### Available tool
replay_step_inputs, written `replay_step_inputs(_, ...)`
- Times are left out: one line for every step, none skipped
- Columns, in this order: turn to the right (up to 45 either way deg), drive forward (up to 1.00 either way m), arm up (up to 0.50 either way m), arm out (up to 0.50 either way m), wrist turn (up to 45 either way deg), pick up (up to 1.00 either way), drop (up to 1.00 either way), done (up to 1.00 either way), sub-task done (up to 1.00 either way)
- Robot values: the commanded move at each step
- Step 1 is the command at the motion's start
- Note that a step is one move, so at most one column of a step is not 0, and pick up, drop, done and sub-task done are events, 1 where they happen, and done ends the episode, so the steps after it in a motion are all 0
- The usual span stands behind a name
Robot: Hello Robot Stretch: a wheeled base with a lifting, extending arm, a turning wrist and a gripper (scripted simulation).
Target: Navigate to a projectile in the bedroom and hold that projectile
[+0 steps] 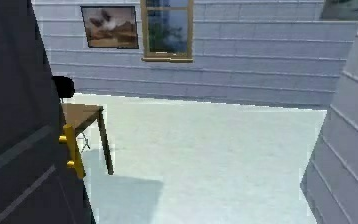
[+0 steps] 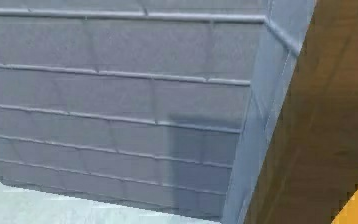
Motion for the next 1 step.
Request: replay_step_inputs(0.0, 1.0, 0.0, 0.0, 0.0, 0.0, 0.0, 0.0, 0.0)
